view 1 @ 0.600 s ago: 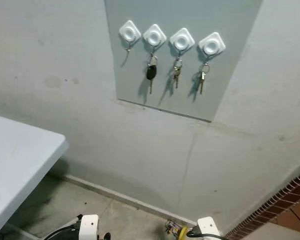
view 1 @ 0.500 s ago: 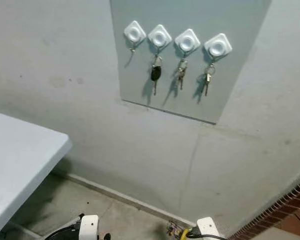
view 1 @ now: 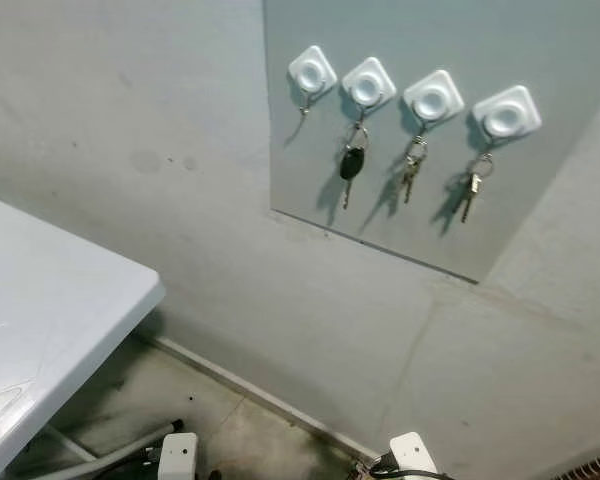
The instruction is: Hang keys on a hook
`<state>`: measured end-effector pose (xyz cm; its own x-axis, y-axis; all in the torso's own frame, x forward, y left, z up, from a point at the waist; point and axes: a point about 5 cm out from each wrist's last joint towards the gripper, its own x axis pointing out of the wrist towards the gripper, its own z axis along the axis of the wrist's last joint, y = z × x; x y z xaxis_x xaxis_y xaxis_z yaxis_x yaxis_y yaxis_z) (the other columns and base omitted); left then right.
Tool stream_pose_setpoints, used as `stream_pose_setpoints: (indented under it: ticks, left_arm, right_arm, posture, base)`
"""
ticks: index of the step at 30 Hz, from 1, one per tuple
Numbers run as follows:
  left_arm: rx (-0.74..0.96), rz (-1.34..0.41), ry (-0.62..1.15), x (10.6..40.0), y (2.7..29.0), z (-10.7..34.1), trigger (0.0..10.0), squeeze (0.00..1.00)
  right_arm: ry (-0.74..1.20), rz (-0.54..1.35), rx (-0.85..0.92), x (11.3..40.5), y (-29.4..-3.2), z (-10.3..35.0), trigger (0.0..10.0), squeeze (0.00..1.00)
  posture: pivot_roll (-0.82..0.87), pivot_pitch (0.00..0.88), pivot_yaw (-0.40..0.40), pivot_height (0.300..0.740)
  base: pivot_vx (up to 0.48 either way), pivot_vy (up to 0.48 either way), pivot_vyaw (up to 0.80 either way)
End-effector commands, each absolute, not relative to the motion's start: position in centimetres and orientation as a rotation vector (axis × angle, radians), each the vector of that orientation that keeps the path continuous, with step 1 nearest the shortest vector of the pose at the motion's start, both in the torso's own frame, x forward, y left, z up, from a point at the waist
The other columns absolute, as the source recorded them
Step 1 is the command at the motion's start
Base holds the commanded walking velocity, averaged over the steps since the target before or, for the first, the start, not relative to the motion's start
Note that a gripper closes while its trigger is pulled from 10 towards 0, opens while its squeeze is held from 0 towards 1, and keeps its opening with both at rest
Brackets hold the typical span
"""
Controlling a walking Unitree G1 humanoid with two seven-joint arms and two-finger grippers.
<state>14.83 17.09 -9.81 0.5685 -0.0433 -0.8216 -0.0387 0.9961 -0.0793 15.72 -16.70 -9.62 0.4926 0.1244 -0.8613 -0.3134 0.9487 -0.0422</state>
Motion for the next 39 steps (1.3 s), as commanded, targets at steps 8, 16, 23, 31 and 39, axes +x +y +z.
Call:
stream_pose_setpoints:
  ticks: [8, 16, 23, 31, 39]
  left_arm:
    - [-0.080, -0.009, 0.970, 14.82, 17.12, -9.82, 10.0, 0.00]
    - [-0.074, -0.013, 0.969, 14.93, 17.09, -9.78, 10.0, 0.00]
    - [-0.085, -0.006, 0.968, 14.91, 16.93, -9.80, 10.0, 0.00]
    - [-0.092, 0.003, 0.970, 14.80, 16.87, -9.85, 10.0, 0.00]
    - [-0.088, 0.007, 0.973, 14.67, 17.12, -9.88, 10.0, 0.00]
  right_arm:
    - [1.024, 0.286, -0.219, 15.85, -16.54, -9.59, 10.0, 0.00]
    - [1.023, 0.293, -0.229, 15.99, -16.60, -9.53, 10.0, 0.00]
    - [1.022, 0.299, -0.237, 16.15, -16.64, -9.47, 10.0, 0.00]
    - [1.021, 0.309, -0.240, 16.23, -16.52, -9.44, 10.0, 0.00]
    - [1.023, 0.313, -0.239, 16.25, -16.48, -9.44, 10.0, 0.00]
  posture:
    - [-0.09, 0.000, -0.033, 0.740]
    - [-0.09, 0.000, -0.039, 0.740]
    - [-0.09, 0.000, -0.045, 0.740]
    - [-0.08, 0.000, -0.048, 0.740]
    - [-0.08, 0.000, -0.049, 0.740]
  base:
    - [0.000, 0.000, 0.80]
    - [0.000, 0.000, 0.80]
    - [0.000, 0.000, 0.80]
    - [0.000, 0.000, 0.80]
    - [0.000, 0.000, 0.80]
